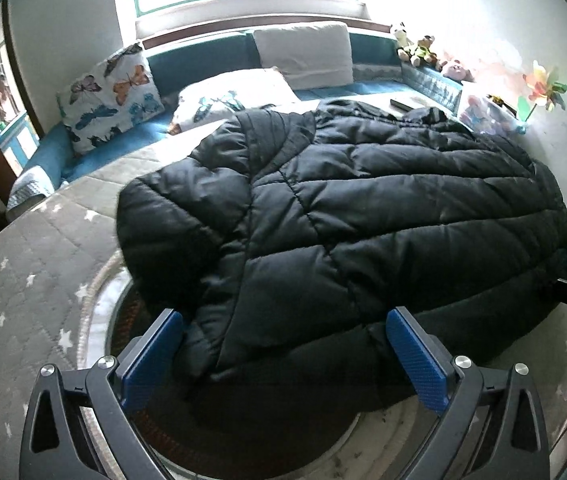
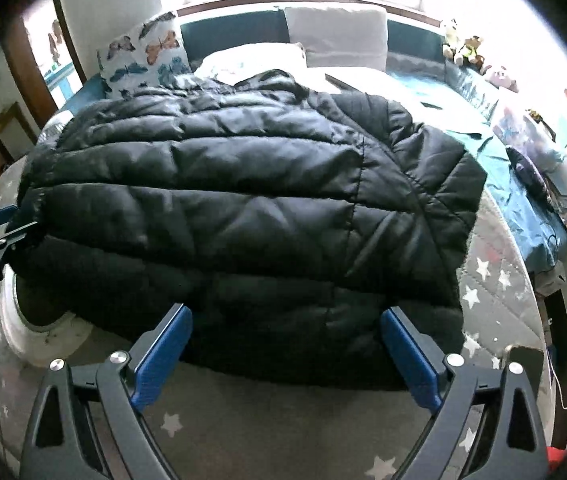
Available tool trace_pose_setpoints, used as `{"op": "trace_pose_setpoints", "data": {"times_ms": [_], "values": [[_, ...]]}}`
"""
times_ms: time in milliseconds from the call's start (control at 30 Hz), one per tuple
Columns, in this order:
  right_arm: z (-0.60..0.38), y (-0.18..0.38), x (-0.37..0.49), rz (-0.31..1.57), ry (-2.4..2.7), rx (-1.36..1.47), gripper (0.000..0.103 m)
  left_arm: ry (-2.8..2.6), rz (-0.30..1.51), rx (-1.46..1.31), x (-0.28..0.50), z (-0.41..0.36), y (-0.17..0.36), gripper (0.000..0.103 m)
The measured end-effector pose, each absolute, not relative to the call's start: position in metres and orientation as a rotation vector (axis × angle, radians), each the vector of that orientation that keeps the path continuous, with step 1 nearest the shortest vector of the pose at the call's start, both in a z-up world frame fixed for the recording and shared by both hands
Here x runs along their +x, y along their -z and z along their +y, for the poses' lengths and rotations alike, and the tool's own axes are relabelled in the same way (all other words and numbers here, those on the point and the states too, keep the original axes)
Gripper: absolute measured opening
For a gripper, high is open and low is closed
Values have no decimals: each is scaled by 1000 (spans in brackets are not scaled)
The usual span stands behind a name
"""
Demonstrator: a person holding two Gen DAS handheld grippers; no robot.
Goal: Fold large clothes
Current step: 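Fold the jacket hem up over the body with both tools, then release the jacket and pull both tools back from it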
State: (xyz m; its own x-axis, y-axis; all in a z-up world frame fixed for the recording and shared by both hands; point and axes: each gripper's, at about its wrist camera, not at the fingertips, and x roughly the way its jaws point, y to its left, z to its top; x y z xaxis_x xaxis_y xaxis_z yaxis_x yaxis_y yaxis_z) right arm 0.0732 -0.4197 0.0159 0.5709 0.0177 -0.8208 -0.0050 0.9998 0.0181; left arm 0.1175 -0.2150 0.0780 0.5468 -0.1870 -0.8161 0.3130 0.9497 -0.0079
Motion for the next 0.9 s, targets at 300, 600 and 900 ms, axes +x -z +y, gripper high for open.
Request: {"op": "trace_pose_setpoints", "data": {"times_ms": [300,600,900], "values": [[-410,-27,51,892,44,-30,103,273,938,118,80,-208,-100,103],[-395,-35,24,823,53,-12,103,249,877,167,32,-210,-117,103],[-390,-36,5,778,67,24,103,253,824,181,-7,-204,-135,103]]}}
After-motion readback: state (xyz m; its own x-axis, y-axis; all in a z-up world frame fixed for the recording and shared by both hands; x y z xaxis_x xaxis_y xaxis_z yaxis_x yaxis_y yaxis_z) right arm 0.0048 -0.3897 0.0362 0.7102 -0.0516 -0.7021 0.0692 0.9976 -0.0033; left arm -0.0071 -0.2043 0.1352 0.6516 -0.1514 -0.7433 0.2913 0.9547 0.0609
